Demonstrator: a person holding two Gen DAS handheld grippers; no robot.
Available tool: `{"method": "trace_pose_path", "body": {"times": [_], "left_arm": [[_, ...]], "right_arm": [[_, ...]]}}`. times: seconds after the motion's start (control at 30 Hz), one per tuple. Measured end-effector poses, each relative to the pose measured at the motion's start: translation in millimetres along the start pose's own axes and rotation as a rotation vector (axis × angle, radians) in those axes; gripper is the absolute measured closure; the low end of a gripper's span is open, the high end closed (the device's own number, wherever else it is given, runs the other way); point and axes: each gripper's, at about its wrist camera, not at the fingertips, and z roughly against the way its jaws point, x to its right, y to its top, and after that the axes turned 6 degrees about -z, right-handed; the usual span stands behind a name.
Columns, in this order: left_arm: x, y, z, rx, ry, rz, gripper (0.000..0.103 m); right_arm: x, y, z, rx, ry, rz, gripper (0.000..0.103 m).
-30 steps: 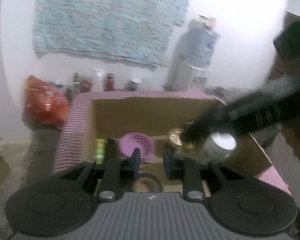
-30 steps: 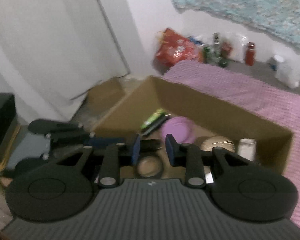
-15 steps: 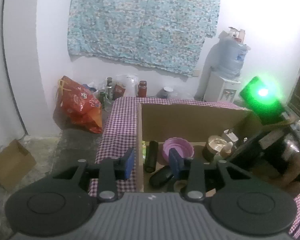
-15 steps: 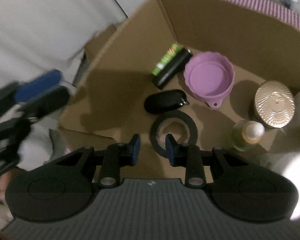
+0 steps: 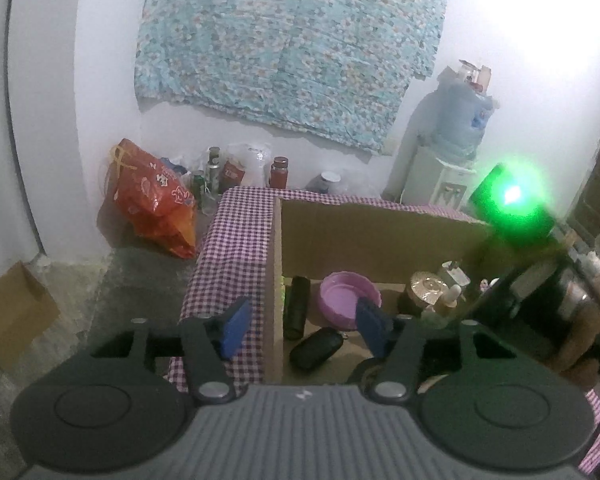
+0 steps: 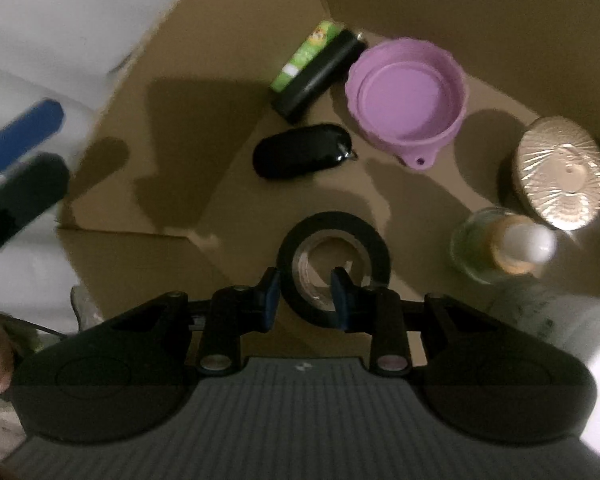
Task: Organize rigid objects
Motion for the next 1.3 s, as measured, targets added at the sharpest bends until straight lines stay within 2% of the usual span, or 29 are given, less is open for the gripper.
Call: {"method": "trace_pose_path", "body": {"times": [0.13, 0.23, 0.5, 0.63, 0.8, 0.93, 1.1, 1.17, 1.3], "left_arm": [[-9.6, -0.5, 4.4, 0.008, -0.003, 0.043, 0.032], [-14.2, -2.4, 10.7, 0.016, 0.011, 0.048, 0.027], [-22.2, -5.3, 19.5, 0.009, 0.007, 0.062, 0.021], [-23.8, -7.1, 21.9, 0.007, 0.002, 0.065, 0.020], [-21.3, -8.1, 22.7, 0.014, -0.004, 0.066, 0.018], [-13.8, -9.5, 27.0, 0.014, -0.024, 0.067, 0.018], [-5.6, -10.9, 37.8, 0.022, -0.020, 0.051, 0.014], [-5.1, -11.2, 41.4, 0.030, -0.021, 0.057, 0.014], [-3.6, -11.0, 45.8, 0.031, -0.019, 0.064, 0.014]], "right_arm": [[-13.5, 9.5, 25.6, 0.133, -0.016, 0.013, 0.075], [-22.3, 20.3, 26.9, 0.162, -0.030, 0.010, 0.076], [-39.8, 43.5, -6.4, 0.172, -0.078, 0.055, 0.079], [-41.6, 48.8, -25.9, 0.144, -0.090, 0.069, 0.080], [-37.6, 36.2, -16.8, 0.119, -0.122, 0.085, 0.080], [-22.6, 27.6, -18.9, 0.087, -0.137, 0.035, 0.078], [-26.1, 19.6, 9.5, 0.181, -0.086, 0.032, 0.078], [-32.0, 22.0, 17.3, 0.219, -0.091, 0.054, 0.078], [-41.0, 36.0, 7.1, 0.217, -0.116, 0.073, 0.078]]}}
